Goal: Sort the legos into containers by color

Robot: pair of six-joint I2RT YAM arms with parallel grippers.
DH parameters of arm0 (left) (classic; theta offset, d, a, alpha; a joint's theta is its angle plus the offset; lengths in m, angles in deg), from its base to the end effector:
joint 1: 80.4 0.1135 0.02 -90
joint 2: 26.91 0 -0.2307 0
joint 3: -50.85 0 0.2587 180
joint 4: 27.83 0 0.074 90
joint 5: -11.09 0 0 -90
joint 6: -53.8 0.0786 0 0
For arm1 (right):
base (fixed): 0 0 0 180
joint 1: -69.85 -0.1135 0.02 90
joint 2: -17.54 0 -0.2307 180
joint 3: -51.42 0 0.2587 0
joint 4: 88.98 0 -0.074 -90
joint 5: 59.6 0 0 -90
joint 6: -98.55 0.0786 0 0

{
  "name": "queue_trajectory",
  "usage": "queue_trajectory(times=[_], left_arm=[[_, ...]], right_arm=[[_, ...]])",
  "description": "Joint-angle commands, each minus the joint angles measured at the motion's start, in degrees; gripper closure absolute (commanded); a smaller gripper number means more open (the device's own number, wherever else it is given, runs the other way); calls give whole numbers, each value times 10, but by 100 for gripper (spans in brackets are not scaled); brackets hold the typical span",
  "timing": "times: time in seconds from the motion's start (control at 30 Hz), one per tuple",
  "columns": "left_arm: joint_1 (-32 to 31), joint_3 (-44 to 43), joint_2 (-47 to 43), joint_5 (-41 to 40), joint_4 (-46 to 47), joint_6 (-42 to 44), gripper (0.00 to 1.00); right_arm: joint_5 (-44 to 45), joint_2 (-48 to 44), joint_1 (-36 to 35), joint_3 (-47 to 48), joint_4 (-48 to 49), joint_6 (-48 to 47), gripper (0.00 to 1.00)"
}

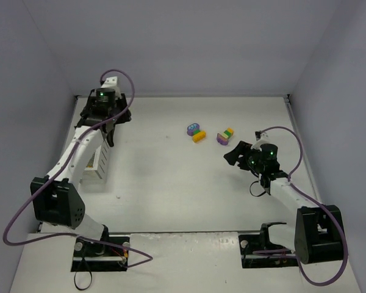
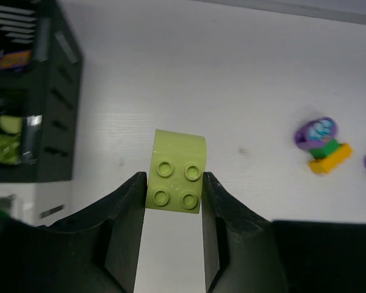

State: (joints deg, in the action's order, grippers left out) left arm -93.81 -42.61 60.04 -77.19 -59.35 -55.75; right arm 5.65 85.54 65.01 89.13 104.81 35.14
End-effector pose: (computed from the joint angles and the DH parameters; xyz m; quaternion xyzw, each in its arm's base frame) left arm 0.3915 -0.0958 0.3087 -0.0371 0.8426 -0.1645 0.5115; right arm 0.2925 0.0578 0.1556 0.0217 0.7928 0.3236 0.5161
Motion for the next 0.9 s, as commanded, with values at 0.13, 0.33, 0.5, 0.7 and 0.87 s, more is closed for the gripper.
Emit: queue_trajectory(times=[0.13,0.33,0.5,0.7,0.87], left_arm=[[114,-32,-3,-38,-82,-30,91],[197,-67,53,-23,-91,-39,91],[218,-108,100,-25,-94,-38,90],[225,-162,150,-26,-113,-37,77],[225,-164,164,-29,-115,-45,62]], right_arm=[[-21,-12,4,3,51,6,31],[-29,-9,3,3,54,7,31],[-35,-5,4,3,57,8,31],[-39,8,4,5,59,8,30],[-38,12,3,6,59,6,30]])
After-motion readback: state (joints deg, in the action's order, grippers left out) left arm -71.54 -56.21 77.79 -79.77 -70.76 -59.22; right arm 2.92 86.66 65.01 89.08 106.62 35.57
